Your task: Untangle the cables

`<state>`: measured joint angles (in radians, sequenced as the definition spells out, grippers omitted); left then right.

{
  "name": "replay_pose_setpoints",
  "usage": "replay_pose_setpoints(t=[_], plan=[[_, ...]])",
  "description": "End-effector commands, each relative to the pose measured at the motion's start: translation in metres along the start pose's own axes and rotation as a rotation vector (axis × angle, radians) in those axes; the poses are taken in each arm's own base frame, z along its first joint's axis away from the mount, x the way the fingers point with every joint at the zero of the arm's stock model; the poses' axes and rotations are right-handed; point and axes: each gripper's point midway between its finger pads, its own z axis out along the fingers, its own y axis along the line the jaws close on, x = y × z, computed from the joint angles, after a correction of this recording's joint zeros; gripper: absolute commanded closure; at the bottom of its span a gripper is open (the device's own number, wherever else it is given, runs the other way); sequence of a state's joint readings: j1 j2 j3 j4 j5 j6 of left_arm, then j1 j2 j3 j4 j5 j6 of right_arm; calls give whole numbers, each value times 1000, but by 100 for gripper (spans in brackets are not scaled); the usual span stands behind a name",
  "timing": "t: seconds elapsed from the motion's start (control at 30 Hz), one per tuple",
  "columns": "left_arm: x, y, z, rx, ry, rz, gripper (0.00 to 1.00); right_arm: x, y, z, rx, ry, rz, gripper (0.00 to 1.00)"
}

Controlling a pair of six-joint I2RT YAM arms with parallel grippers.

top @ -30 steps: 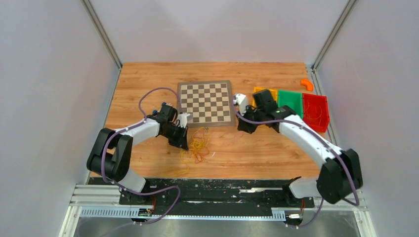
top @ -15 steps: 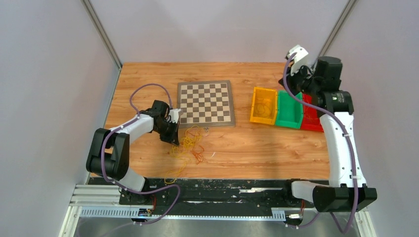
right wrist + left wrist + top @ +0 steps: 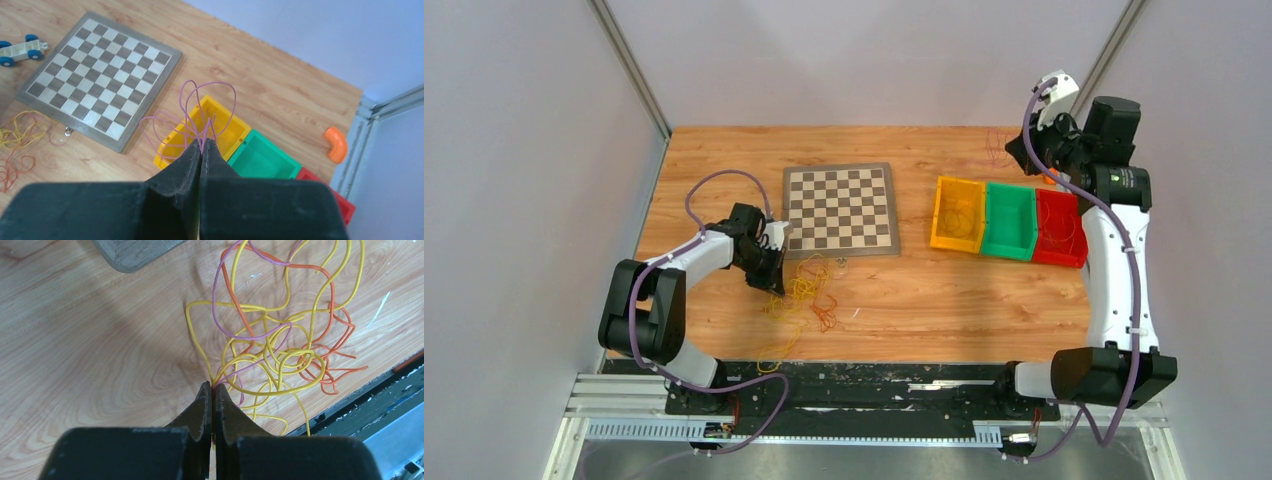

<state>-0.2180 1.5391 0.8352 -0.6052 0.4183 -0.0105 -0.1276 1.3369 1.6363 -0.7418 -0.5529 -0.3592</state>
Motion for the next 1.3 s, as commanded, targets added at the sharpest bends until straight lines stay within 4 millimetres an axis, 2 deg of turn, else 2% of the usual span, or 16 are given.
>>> replay_pose_setpoints(t=[0.0, 0.17, 0.5, 0.67, 0.77, 0.8, 0.9, 1.03, 1.17, 1.27], plan=[[-13, -5, -7, 27, -40, 44, 100, 23, 3, 19, -33, 22, 88, 100], [-12, -7, -8, 37, -41, 43, 100, 69, 1, 44, -24, 95, 135, 100], [-13, -6, -3, 43, -28, 33, 100, 127, 0, 106, -1, 173, 175, 100], [-14, -7, -3, 48, -33, 34, 100, 176, -2, 137, 38, 285, 169, 100], [-14, -7, -3, 49, -34, 39, 100, 201, 14, 151, 24, 357, 142, 100], [-13, -7, -3, 50, -33, 41, 100, 205, 17, 153, 18, 371, 136, 96], [-12, -9, -5, 58, -38, 46, 99, 198, 20, 148, 6, 380, 137, 70], [-15, -23, -11, 123, -69, 67, 94, 154, 24, 126, -24, 327, 111, 37], [-23, -47, -23, 230, -137, 96, 91, 113, 44, 96, -106, 269, 97, 14], [-38, -69, -34, 308, -215, 152, 96, 93, 81, 73, -269, 221, 111, 4]])
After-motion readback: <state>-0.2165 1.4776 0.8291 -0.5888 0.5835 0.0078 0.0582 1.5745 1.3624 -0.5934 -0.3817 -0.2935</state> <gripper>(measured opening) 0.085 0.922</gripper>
